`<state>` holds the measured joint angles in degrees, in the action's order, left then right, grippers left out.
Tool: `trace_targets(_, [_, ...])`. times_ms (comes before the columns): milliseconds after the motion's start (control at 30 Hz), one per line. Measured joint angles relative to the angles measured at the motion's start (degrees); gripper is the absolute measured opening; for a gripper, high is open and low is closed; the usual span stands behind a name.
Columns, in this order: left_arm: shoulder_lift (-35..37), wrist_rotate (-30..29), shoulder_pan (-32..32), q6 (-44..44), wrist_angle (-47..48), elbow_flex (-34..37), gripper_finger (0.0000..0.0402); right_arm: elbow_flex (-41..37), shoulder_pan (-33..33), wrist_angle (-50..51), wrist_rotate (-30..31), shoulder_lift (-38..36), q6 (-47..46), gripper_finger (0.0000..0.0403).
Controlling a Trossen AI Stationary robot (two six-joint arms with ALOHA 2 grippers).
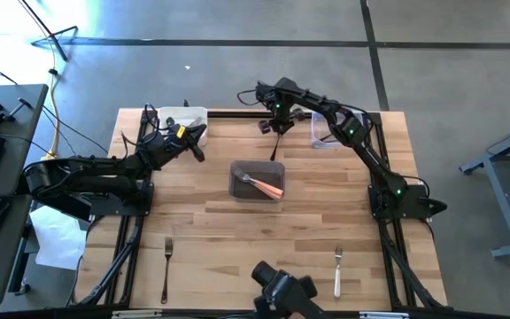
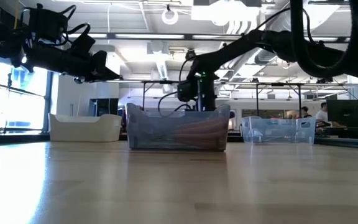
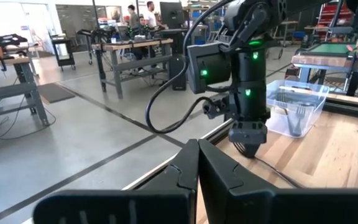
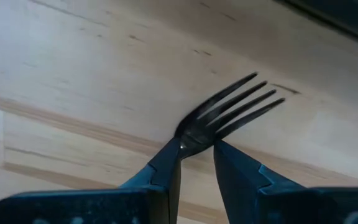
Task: Sort silverware by color (type)
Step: Put the top black fork into the transparent bin
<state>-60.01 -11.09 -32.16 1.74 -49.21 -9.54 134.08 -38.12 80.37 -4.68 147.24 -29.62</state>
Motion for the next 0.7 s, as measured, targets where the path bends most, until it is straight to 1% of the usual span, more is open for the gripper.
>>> trace_targets(67, [0.00, -0.04, -0.07, 0.00, -0.59, 0.00, 0.0000, 0.00, -0.46, 0.02, 0.06, 0.00, 1.42, 0.0082])
trace_targets(167, [0.00, -0.10, -0.07, 0.83, -1.84, 0.00, 0.0000, 0.01, -1.01, -0.31, 0.18, 0.00, 8.84, 0.0082])
trace_targets(300, [0.01, -0.99, -0.07, 1.96, -4.83, 0.00, 0.0000, 0.81, -1.32, 3.20, 1.52, -0.35, 24.94, 0.0083])
trace_targets(433, [0.02, -1.18, -0.07, 3.66, -4.99, 0.00, 0.0000, 0.87, 0.45, 4.61, 7.09, -2.69, 43.23, 0.0083])
trace_targets(533, [0.02, -1.51, -0.07, 4.50, -4.90, 0.00, 0.0000, 0.90, 2.22, 4.02, 7.38, -3.30, 56.33, 0.0083])
trace_targets(633, [0.02, -1.56, -0.07, 4.53, -4.88, 0.00, 0.0000, 0.81, 4.12, 3.37, 7.73, -3.30, 64.80, 0.0083])
trace_targets(700, [0.02, -1.59, -0.07, 5.26, -4.71, 0.00, 0.0000, -0.07, 5.25, 0.93, 8.05, -3.37, 67.67, 0.0083])
